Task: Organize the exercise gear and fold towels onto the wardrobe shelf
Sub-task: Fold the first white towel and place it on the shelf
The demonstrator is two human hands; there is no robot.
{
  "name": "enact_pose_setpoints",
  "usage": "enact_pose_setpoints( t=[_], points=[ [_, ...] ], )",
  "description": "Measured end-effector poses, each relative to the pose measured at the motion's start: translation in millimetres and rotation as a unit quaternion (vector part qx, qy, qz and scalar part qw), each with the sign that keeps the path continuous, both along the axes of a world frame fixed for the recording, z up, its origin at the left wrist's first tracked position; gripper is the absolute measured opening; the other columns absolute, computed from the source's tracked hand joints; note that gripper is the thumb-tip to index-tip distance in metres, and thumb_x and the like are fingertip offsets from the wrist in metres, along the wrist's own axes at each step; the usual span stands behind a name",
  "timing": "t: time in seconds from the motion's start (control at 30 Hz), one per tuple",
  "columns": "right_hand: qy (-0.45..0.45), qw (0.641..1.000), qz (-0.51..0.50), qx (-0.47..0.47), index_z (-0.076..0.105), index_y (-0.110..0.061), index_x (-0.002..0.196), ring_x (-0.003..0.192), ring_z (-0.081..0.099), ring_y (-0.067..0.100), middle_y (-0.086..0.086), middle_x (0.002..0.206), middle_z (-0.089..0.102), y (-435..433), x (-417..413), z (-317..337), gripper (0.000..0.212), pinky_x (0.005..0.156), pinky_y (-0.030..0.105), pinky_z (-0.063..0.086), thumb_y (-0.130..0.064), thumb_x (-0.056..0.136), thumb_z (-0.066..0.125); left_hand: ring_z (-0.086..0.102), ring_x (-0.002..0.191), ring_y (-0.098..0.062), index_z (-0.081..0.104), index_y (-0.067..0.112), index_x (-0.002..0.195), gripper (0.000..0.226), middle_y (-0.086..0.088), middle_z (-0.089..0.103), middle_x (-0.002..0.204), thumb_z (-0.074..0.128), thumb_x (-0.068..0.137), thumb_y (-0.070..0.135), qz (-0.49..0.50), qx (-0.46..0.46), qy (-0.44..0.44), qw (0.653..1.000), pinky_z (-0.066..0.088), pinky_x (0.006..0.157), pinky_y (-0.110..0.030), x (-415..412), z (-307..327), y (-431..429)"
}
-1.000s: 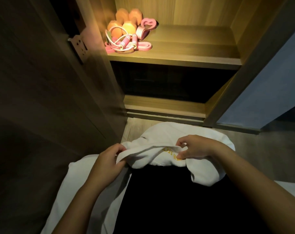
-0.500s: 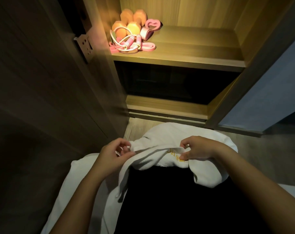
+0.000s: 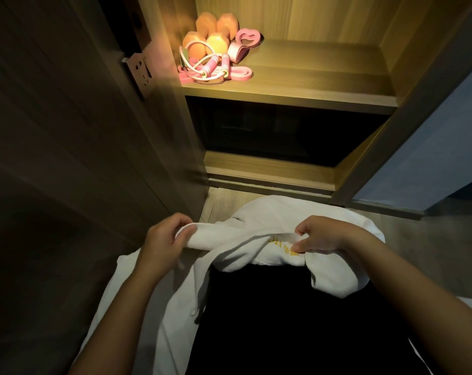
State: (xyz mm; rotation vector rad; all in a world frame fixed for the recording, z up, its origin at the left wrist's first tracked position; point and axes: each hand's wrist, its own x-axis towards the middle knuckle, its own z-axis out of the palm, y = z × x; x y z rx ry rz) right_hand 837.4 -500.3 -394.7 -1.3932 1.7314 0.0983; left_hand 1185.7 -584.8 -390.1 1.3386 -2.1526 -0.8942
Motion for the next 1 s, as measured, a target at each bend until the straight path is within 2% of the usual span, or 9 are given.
enact_pose_setpoints(
  t=[0.13, 0.23, 0.47, 0.57, 0.63, 0.7, 0.8, 0.93, 1.0],
  points=[
    [0.011, 0.999, -0.003, 0.034, 0.065, -0.017, 0.12, 0.083, 0.058, 0.01, -0.006, 0.097, 0.066, -4.8, 0.6, -0.5, 0.048, 0.079, 0.029, 0.045, -0.048, 0.084, 0.07, 0.06, 0.09, -0.009, 0.055, 0.025, 0.101, 0.025, 0.007, 0.063, 0.098, 0.064, 0.089, 0.004, 0.012, 0.02, -0.046, 0.999, 0.042, 0.069, -0.012, 21.0, 4.2, 1.0],
    [0.023, 0.998, -0.014, 0.06, 0.068, -0.016, 0.115, 0.082, 0.057, 0.01, -0.003, 0.097, 0.07, -8.8, 1.9, -0.7, 0.045, 0.08, 0.028, 0.046, -0.048, 0.084, 0.071, 0.062, 0.089, -0.004, 0.047, 0.027, 0.091, 0.033, 0.011, 0.063, 0.096, 0.057, 0.089, -0.005, 0.032, 0.043, -0.021, 0.998, 0.051, 0.071, -0.023, 30.4, 7.2, 9.3],
    [0.036, 0.996, -0.043, 0.063, 0.071, -0.011, 0.107, 0.063, 0.052, 0.009, -0.008, 0.073, 0.067, -12.3, 3.3, 1.7, 0.044, 0.065, 0.025, 0.041, -0.047, 0.081, 0.073, 0.062, 0.092, -0.021, 0.073, 0.008, 0.085, 0.03, 0.001, 0.063, 0.1, 0.059, 0.08, -0.018, -0.037, -0.065, -0.086, 0.993, 0.05, 0.081, -0.025, 45.3, 13.1, 25.9],
    [0.036, 0.997, -0.041, 0.057, 0.07, -0.009, 0.112, 0.066, 0.052, 0.011, -0.003, 0.081, 0.068, -11.4, 3.4, 4.3, 0.048, 0.067, 0.026, 0.04, -0.047, 0.082, 0.072, 0.06, 0.095, -0.005, 0.073, 0.02, 0.104, 0.022, 0.017, 0.059, 0.104, 0.056, 0.091, 0.015, -0.05, -0.015, -0.029, 0.998, 0.05, 0.082, -0.025, 35.6, 22.0, 43.1],
    [0.036, 0.997, -0.04, 0.058, 0.069, -0.01, 0.112, 0.07, 0.052, 0.012, -0.001, 0.086, 0.068, -10.5, 4.0, 5.4, 0.047, 0.069, 0.027, 0.04, -0.047, 0.084, 0.071, 0.055, 0.104, 0.0, 0.064, 0.032, 0.12, 0.045, 0.025, 0.051, 0.117, 0.053, 0.086, 0.059, -0.064, 0.05, -0.065, 0.995, 0.048, 0.086, -0.024, 26.9, 25.6, 55.8],
    [0.038, 0.997, -0.04, 0.055, 0.07, -0.011, 0.109, 0.071, 0.053, 0.013, -0.001, 0.086, 0.068, -9.5, 4.8, 5.8, 0.044, 0.07, 0.027, 0.041, -0.047, 0.084, 0.071, 0.048, 0.114, 0.0, 0.05, 0.038, 0.133, 0.067, 0.024, 0.041, 0.133, 0.053, 0.077, 0.074, -0.069, 0.071, -0.141, 0.985, 0.048, 0.094, -0.026, 18.4, 20.6, 66.7],
    [0.033, 0.997, -0.049, 0.052, 0.07, -0.018, 0.097, 0.07, 0.054, 0.012, -0.003, 0.085, 0.07, -8.2, 4.9, 5.9, 0.032, 0.068, 0.025, 0.042, -0.047, 0.083, 0.073, 0.051, 0.12, -0.012, 0.048, 0.029, 0.136, 0.053, 0.01, 0.043, 0.141, 0.066, 0.088, 0.037, -0.025, 0.034, -0.151, 0.988, 0.047, 0.099, -0.027, 8.5, 11.2, 74.0],
    [0.037, 0.997, -0.045, 0.041, 0.072, -0.017, 0.099, 0.074, 0.057, 0.01, -0.004, 0.089, 0.071, -6.5, 4.0, 4.8, 0.035, 0.069, 0.025, 0.043, -0.048, 0.082, 0.073, 0.061, 0.098, -0.019, 0.068, 0.012, 0.107, 0.021, 0.001, 0.06, 0.111, 0.063, 0.088, 0.004, 0.059, -0.025, -0.091, 0.994, 0.052, 0.082, -0.031, 15.4, 8.3, 64.7],
    [0.027, 0.999, -0.038, 0.014, 0.07, -0.02, 0.101, 0.081, 0.057, 0.011, -0.003, 0.096, 0.069, -3.6, 3.8, 8.0, 0.032, 0.07, 0.025, 0.044, -0.045, 0.081, 0.074, 0.062, 0.09, -0.019, 0.071, 0.007, 0.098, 0.017, -0.002, 0.063, 0.101, 0.06, 0.089, -0.003, 0.062, -0.069, -0.066, 0.994, 0.048, 0.077, -0.021, 12.6, 17.5, 56.6]
  ],
)
